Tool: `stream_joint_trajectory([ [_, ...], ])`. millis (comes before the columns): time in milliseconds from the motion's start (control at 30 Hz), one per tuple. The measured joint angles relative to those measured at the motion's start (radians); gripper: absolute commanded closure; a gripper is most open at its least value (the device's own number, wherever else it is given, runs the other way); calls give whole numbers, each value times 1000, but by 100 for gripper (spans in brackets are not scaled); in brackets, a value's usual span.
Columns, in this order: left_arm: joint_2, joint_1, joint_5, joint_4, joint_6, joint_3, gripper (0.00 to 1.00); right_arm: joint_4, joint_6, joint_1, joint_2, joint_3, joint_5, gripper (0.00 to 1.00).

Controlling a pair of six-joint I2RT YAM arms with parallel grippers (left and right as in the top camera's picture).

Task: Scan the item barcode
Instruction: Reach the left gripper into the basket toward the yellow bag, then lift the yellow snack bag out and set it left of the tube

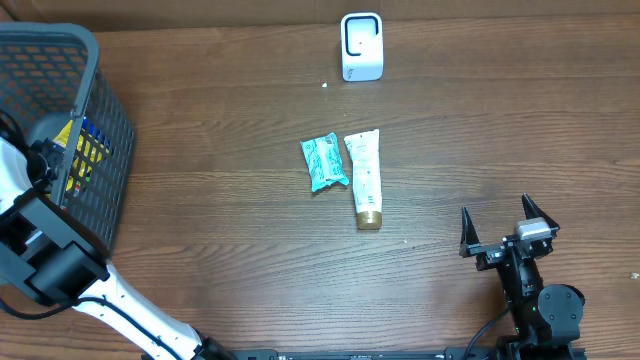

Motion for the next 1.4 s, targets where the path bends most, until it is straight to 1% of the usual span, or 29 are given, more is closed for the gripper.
stream_joint_trajectory([
  [33,0,0,0,1,3,2,69,0,0,0,0,0,0,0],
  [100,0,0,1,1,2,10,77,0,0,0,0,0,0,0],
  [200,11,-1,10,-10,2,36,95,0,0,0,0,0,0,0],
  [233,17,-1,16,-19,6,48,96,0,0,0,0,0,0,0],
  [367,33,-1,38,-78,6,104,96,0,0,0,0,0,0,0],
  [533,65,-1,85,-221,6,240,96,0,0,0,0,0,0,0],
  [867,77,-8,114,-527,7,682,96,0,0,0,0,0,0,0],
  [1133,77,-13,132,-687,18,910,96,0,0,0,0,0,0,0],
  [1400,75,-35,148,-806,36,1199,96,0,0,0,0,0,0,0],
])
